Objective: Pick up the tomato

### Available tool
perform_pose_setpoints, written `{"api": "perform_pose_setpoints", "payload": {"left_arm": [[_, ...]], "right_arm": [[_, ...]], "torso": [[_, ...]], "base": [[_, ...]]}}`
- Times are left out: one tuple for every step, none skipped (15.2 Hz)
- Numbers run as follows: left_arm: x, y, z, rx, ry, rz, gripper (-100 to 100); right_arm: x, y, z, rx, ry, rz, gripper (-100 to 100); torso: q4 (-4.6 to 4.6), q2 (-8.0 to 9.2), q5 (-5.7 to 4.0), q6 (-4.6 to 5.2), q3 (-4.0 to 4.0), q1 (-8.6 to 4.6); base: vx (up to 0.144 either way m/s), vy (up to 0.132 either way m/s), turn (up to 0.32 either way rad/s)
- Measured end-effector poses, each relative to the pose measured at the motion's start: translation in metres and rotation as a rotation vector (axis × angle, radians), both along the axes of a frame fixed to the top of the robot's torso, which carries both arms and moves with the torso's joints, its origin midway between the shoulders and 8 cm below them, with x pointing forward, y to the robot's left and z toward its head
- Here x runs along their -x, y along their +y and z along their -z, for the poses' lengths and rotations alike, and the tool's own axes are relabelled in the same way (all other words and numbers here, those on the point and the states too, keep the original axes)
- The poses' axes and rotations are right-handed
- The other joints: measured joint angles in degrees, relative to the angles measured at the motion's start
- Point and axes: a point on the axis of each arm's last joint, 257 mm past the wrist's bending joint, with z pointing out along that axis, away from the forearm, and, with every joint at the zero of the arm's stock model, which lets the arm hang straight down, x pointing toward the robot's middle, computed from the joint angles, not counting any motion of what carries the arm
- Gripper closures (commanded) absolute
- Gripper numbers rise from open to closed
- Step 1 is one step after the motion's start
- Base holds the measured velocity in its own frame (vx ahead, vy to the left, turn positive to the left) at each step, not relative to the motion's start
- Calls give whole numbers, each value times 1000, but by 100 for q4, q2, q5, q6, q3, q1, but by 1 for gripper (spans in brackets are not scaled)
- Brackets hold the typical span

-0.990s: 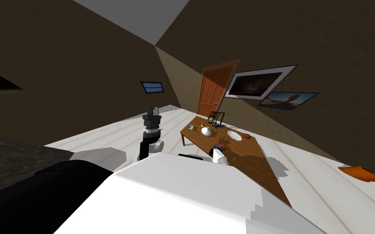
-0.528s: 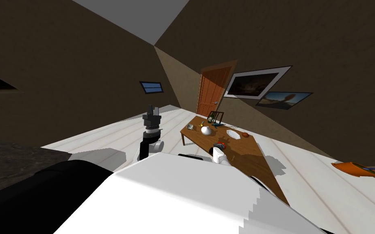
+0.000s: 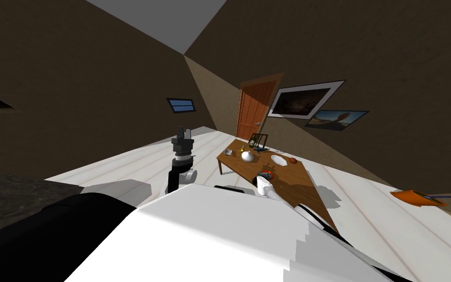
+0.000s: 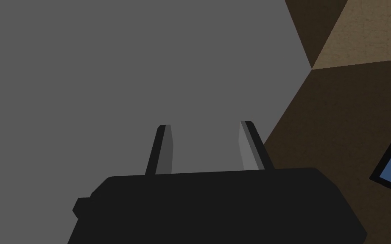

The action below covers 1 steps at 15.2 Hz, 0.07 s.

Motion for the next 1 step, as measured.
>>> {"api": "perform_pose_setpoints", "payload": {"left_arm": [[0, 0, 0, 0, 0, 0, 0]], "right_arm": [[0, -2, -1, 6, 4, 0, 100]], "torso": [[-1, 1, -2, -1, 0, 2]], "base": [[-16, 5, -12]]}}
